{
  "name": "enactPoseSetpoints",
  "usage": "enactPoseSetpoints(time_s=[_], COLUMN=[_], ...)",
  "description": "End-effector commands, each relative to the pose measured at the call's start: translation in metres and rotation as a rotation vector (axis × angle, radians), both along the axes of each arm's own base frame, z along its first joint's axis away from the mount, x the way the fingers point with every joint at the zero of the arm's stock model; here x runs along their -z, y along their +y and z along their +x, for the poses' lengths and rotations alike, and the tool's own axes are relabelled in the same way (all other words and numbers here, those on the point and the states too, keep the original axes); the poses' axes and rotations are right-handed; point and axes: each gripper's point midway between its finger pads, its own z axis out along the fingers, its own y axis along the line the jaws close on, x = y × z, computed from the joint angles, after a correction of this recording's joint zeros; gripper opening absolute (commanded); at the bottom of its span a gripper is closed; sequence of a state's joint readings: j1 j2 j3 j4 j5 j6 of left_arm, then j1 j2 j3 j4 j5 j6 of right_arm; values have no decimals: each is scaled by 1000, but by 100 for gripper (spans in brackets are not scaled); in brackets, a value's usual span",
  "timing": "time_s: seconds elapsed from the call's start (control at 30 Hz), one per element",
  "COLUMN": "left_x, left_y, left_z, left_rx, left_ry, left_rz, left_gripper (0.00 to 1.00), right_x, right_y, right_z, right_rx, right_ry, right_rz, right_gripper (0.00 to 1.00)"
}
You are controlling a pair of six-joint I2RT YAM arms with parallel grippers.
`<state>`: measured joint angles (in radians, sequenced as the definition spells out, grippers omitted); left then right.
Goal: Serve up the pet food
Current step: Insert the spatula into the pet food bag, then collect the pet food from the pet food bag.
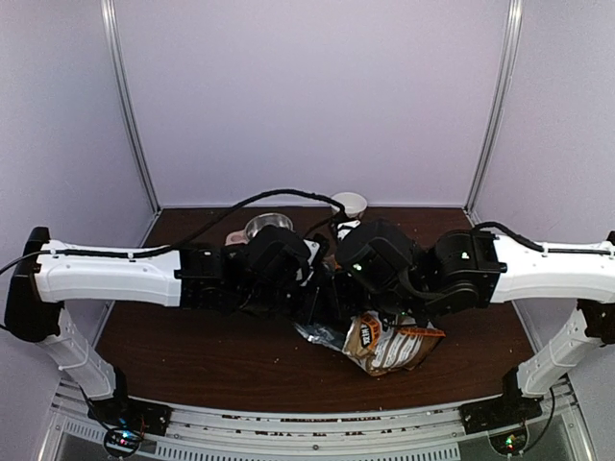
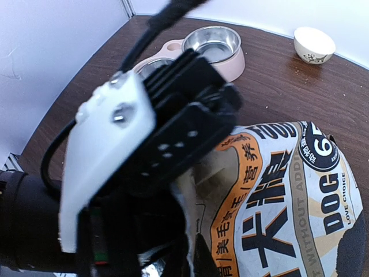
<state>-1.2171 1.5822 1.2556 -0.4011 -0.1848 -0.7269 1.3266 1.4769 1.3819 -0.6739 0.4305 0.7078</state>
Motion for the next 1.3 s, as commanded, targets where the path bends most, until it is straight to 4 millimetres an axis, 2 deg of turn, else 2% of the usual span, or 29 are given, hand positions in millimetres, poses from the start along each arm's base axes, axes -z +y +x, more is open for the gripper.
enactPoseSetpoints(time_s=[0.0,0.17,0.43,0.73,0.97,1.27], left_x=[14,15,22,7,-6,-24], left_y=[-32,-61,-77,-97,-94,-68], left_z=[19,18,9,9,11,9], left_rx=[10,80,182,251,261,212], left_ry=[-32,15,102,102,84,63], left_rz=[-19,-154,-306,-389,-471,-522], left_gripper=[0,0,0,0,0,0], right_x=[-27,-19,-16,-24,-31,-35], right_y=[-6,-17,-26,-43,-56,-78], right_z=[0,3,1,0,3,11], right_rx=[27,50,37,57,76,128], right_ry=[-35,-28,14,16,18,0], right_rz=[88,76,124,136,182,181], right_gripper=[0,0,0,0,0,0])
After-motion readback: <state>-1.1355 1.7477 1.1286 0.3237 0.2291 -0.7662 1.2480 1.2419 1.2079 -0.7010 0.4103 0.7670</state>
